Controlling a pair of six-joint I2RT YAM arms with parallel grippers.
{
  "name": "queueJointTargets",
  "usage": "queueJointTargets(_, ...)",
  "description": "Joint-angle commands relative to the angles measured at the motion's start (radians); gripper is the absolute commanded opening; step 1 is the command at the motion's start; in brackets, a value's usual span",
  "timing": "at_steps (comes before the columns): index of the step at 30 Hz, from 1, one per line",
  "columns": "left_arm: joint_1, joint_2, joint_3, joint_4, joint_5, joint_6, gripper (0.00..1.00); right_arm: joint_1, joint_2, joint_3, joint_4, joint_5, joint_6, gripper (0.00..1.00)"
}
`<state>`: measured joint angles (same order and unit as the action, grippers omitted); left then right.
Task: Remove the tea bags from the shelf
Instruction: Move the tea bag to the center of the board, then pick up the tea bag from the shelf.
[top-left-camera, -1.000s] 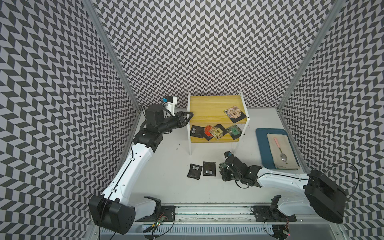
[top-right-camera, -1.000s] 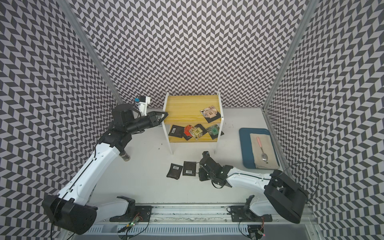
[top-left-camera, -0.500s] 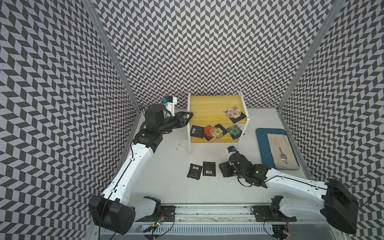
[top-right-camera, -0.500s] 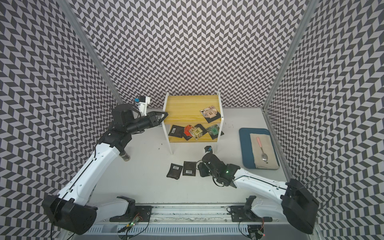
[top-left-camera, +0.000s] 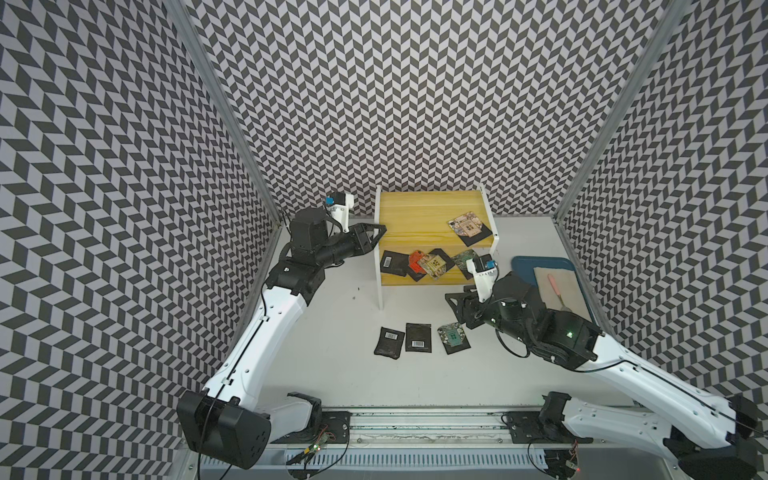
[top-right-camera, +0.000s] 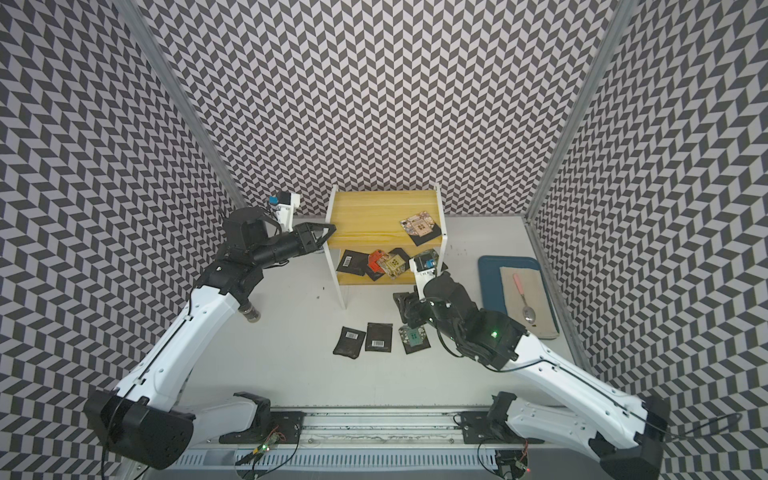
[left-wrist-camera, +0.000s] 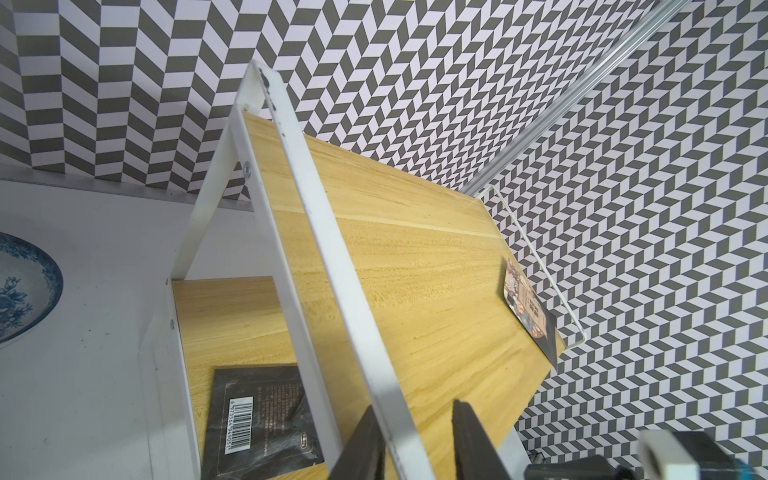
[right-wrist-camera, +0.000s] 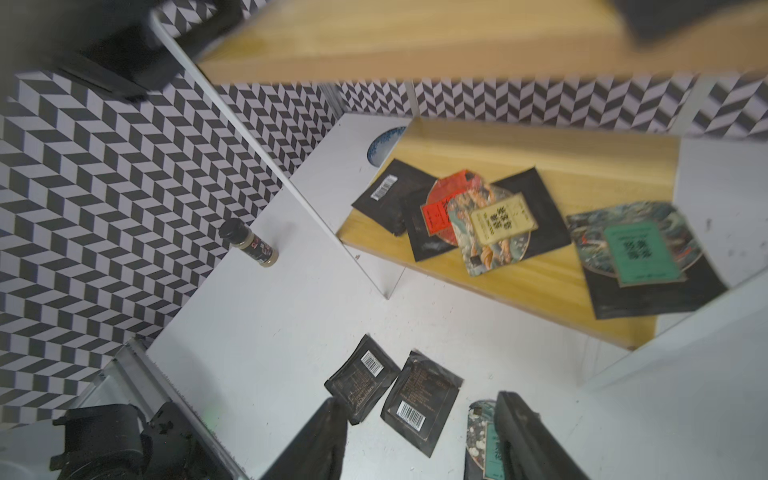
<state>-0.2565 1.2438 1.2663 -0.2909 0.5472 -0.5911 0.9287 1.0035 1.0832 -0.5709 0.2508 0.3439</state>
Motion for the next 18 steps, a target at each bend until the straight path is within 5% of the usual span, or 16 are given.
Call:
queueJointTargets(1, 0.020, 0.020, -0.001, -0.096, -0.032, 0.034, 0.31, 0.034, 0.028, 0.097, -0.087, 0.109, -0.133, 0.66)
queueJointTargets(9, 0.020, 0.026, -0.002, -0.088, -0.026, 0.036, 0.30, 0.067, -0.049, 0.156, 0.052, 0.275, -0.439, 0.80)
queueJointTargets(18, 0.020, 0.027, -0.008, -0.073, -0.012, 0.034, 0.31, 0.055, -0.172, -0.090, 0.433, 0.321, -1.054, 0.80)
